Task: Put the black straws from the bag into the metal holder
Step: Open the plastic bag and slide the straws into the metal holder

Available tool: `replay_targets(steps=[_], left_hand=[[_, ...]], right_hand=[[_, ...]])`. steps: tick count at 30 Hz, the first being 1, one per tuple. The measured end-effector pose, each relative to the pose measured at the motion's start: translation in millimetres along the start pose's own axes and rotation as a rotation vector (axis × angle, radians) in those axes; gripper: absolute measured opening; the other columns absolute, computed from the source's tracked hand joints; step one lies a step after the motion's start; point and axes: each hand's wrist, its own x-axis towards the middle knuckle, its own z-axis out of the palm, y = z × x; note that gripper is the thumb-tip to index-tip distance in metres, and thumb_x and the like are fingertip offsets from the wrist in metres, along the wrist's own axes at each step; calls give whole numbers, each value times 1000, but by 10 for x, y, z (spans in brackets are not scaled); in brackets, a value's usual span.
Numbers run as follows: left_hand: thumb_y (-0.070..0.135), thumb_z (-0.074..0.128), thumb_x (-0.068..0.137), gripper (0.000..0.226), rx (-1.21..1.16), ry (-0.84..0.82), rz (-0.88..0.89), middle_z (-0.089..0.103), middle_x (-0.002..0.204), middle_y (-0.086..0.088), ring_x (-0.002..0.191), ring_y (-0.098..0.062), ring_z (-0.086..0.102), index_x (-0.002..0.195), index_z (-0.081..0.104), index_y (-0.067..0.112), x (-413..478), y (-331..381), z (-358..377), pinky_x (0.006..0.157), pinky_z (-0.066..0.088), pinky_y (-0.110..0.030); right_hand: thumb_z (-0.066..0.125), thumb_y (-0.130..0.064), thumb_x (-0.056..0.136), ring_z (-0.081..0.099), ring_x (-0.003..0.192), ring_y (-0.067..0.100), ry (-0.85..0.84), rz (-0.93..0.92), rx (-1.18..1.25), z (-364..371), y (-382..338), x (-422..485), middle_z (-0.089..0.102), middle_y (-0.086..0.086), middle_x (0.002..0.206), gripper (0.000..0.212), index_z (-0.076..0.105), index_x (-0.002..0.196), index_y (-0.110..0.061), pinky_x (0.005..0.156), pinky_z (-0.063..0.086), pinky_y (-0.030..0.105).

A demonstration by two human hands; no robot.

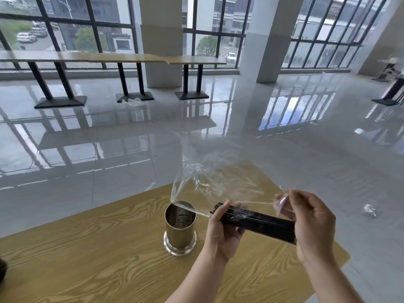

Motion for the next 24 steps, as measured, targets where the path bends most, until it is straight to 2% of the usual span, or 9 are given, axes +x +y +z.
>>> replay_targets(steps=[5, 7, 10, 13, 17, 20, 24], left_hand=[[23, 69, 87, 22, 40, 7, -48, 74, 103, -19, 95, -31, 71, 96, 73, 4, -7, -167, 13, 83, 55, -40], [22, 70, 86, 19, 16, 16, -47, 74, 100, -17, 95, -30, 71, 92, 75, 5, -14, -211, 19, 83, 55, -40], [20, 71, 85, 17, -30, 27, -46, 71, 103, -17, 95, -30, 69, 94, 71, 6, -29, -260, 35, 80, 56, -39], [22, 71, 85, 14, -71, 20, -38, 70, 103, -17, 96, -30, 68, 92, 71, 10, -24, -293, 61, 81, 54, -40], [26, 69, 84, 9, -143, 6, -28, 73, 94, -12, 94, -29, 68, 83, 70, 17, 10, -311, 126, 84, 49, -39], [29, 68, 84, 14, -178, 11, -33, 73, 94, -13, 90, -29, 70, 89, 66, 16, 28, -328, 139, 83, 49, -39], [29, 66, 83, 21, -232, 15, -21, 75, 92, -15, 86, -30, 73, 96, 64, 13, 29, -326, 161, 80, 50, -38]], right_hand=[[70, -42, 89, 78, 84, 31, -8, -19, -36, -132, -9, 128, 79, 11, 88, 25, 76, 97, -19, 80, 62, 57], [70, -43, 88, 77, 85, 32, -17, -18, -65, -147, -31, 166, 78, 10, 87, 25, 76, 96, -20, 82, 61, 58], [69, -32, 93, 77, 83, 27, -38, -47, -98, -94, -101, 206, 79, 3, 86, 10, 77, 92, -27, 80, 63, 54], [66, -23, 98, 77, 76, 25, -98, -96, -100, -10, -178, 215, 78, 5, 80, 13, 76, 91, -25, 76, 65, 46], [66, -24, 98, 77, 74, 25, -108, -124, -119, 39, -255, 282, 78, 6, 80, 12, 75, 90, -22, 76, 64, 49], [67, -33, 96, 78, 73, 23, -130, -153, -130, 72, -319, 325, 79, 4, 81, 13, 75, 90, -25, 72, 65, 45], [68, -41, 92, 77, 74, 25, -167, -168, -148, 173, -369, 365, 78, 5, 78, 16, 76, 88, -27, 75, 64, 42]])
